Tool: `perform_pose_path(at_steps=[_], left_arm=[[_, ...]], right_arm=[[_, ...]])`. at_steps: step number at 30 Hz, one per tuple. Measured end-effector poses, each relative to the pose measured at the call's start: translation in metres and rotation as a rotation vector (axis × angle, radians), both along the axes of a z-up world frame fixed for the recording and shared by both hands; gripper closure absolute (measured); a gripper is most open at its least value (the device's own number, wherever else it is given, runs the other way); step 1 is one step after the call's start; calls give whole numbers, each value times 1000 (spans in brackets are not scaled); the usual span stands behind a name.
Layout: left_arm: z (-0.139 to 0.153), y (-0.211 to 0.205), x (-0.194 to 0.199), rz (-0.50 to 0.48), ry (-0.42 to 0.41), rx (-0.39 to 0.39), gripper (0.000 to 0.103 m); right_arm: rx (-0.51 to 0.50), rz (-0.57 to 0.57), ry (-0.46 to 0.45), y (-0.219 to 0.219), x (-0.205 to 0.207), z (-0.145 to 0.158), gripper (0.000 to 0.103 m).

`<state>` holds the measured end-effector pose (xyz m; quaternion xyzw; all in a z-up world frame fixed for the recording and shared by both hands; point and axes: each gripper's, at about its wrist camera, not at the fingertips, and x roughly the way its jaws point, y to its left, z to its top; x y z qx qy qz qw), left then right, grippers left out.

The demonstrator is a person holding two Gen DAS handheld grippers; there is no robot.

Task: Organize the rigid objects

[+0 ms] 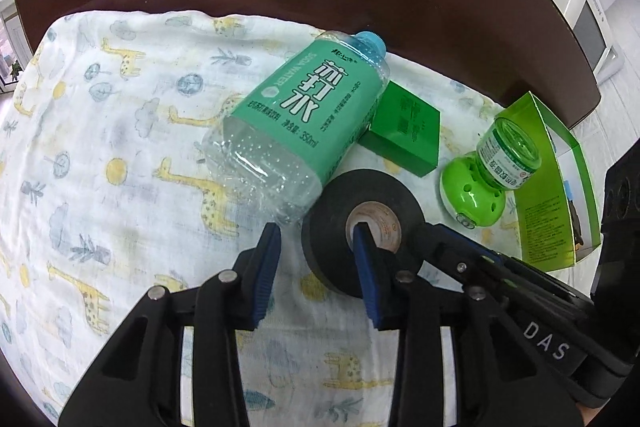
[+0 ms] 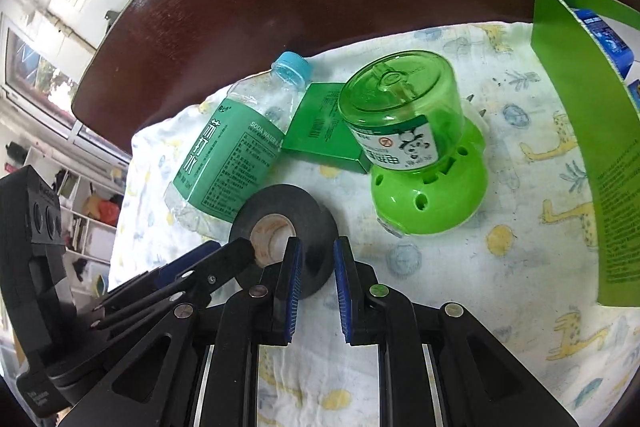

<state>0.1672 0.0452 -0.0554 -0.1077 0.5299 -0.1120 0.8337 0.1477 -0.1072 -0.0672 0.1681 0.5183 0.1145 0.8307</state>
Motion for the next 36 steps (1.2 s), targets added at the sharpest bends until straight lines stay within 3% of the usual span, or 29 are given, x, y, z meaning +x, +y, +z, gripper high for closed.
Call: perform_pose_path(at_steps=[7,9,10,19,29,36], left_arm=[[-4,6,0,-26,1,-43,68],[-3,5,-3,-36,-3,-51,80],[-3,5,-4,-49,3,-64,79],[5,-3,-39,-74,-11,-7,79],[28,-26,-75,-122,-61,19,80],[66,-63,-81,-184,-146,27,79]], right_arm=[[25,-10,20,-1,9,-5,86],[2,4,7,3,7,-4,85],[-11,13,2,7,7,-3,85],[-40,61,1,10,-21,9,84],[-23,56,-24,-12,-61,21,84],[-3,5,-113,-43,-79,54,84]])
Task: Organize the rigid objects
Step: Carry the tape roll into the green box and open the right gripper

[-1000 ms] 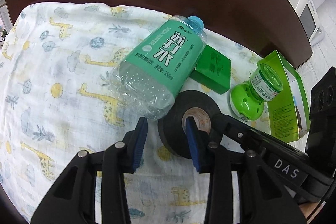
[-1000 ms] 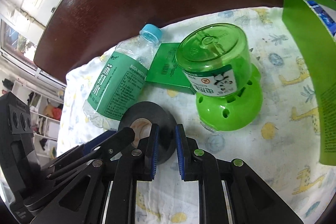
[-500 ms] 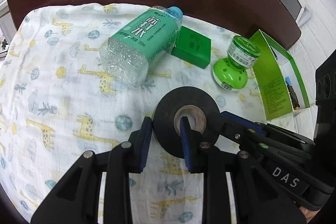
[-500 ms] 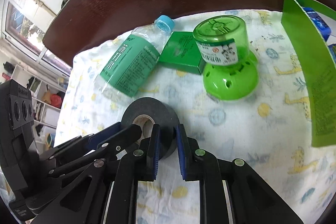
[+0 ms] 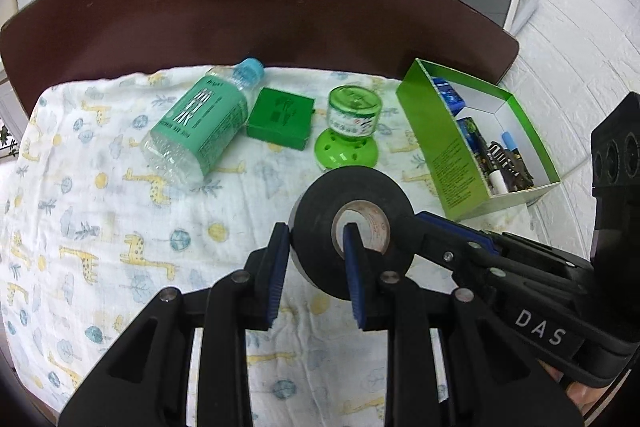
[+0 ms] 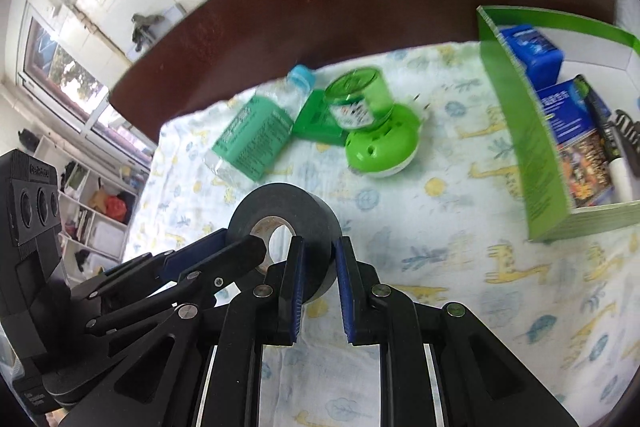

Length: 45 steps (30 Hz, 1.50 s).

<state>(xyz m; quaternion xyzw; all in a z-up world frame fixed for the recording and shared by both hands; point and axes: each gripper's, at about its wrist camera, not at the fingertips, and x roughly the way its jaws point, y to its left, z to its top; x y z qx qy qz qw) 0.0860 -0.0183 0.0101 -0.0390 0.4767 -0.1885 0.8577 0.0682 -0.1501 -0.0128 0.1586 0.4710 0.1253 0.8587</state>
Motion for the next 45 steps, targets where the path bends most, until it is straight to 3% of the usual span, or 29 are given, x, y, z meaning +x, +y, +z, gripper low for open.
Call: perform_pose_path(at_steps=[9,24,36,45], left_arm=[[30,-76,3,-124,-72,35,79],[33,-192,24,-268,-108,85,79],[3,-222,48,-286,-35,130,79],[-2,-220,52,-304,-1,76,76]], right_arm=[[45,-118,-92,-71,-22,30,84],[109,-301,-149,-182,-22,29,84],[167,-342,-80,-222,0,-11,84],[194,-378,-62,-230,0,-16,84]])
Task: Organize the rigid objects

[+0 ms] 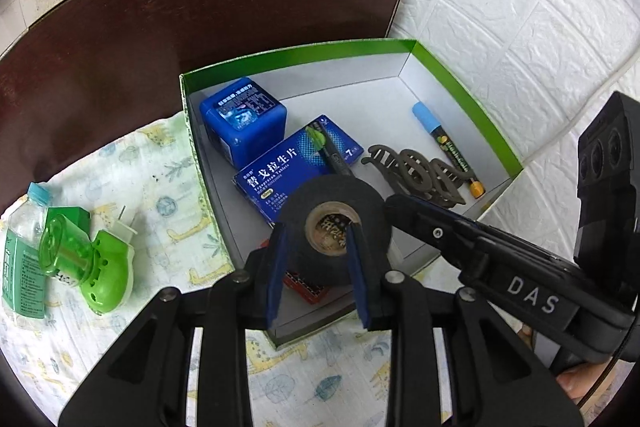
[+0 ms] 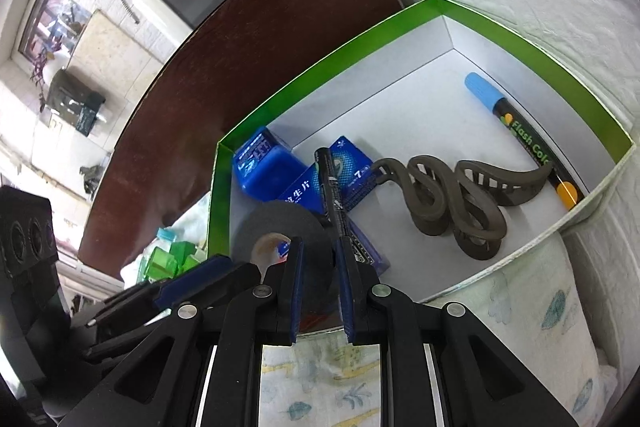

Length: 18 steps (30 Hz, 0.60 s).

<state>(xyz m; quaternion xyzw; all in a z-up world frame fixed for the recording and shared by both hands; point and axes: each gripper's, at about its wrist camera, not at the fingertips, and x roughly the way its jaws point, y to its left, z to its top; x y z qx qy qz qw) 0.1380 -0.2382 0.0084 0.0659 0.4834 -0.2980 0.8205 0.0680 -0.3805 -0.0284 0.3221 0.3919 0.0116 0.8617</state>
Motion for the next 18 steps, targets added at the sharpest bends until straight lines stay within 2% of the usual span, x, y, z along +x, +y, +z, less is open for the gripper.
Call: perform_pose_path(at_steps=[2,6,8,13,18], left_arm=[[12,8,-2,17,-49,2,74],[39,38,-5,73,-132,-20,55],[48,61,-5,119,-158,-32,53],[46,121,1,246,-136,-52,52],[24,173,12,372,-68,-64,52]], right_arm=[[-27,-17,-16,1,-6,9,84],[-60,-5,-65,12,-14,32,84],[-88,22,-89,24,-15,42,84],[-110,117,-89,65,-6,48,84],[-115,211,-44,108,12,40,84]])
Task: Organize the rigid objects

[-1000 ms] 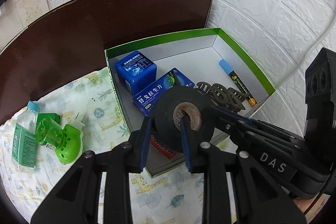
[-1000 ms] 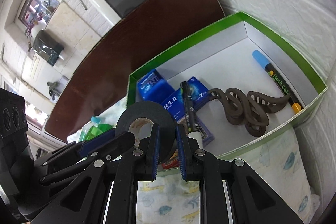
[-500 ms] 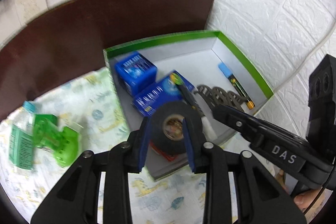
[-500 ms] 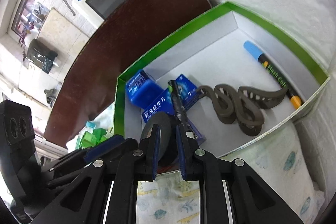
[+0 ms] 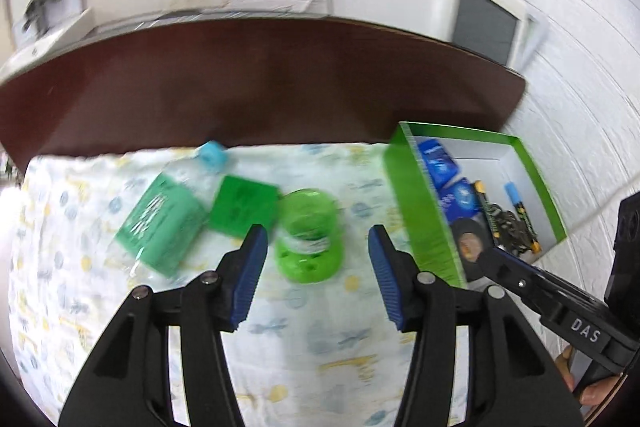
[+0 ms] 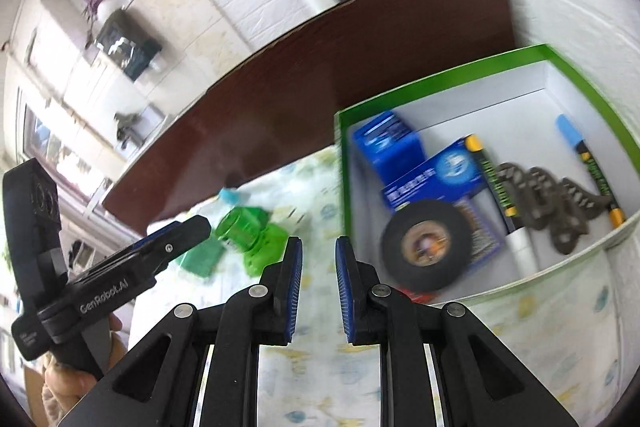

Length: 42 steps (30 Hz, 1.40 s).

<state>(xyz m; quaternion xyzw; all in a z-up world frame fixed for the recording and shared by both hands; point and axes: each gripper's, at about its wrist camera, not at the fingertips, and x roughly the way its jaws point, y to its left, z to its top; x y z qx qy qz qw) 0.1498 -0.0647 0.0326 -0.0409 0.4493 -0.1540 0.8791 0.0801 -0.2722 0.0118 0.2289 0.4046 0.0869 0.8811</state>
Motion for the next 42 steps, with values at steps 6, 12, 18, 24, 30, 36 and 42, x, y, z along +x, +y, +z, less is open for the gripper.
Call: perform_pose_path(at_steps=[6,12,18,24,30,36,42], left_arm=[[-18,26,12,58,64,-22,52],[-37,51,5,74,88,-33,52],[-57,89,2,162,132,-40,52],[-68,129,-3,269,157,-72,52],[-69,130,-21,221,142,-85,52],[-74,103,-33,92,98,-79,50],[-72,89,-33,55,63,-21,46]], right_arm=[[37,42,44,35,30,-6,84],[101,27,115,51,93,-16,84],[95,95,190,85,121,-37,84],[13,371,171,149,74,-36,84],[44,430,153,149,15,-46,84],[-67,306,74,113,8,-33,73],[11,304,91,117,29,-37,44]])
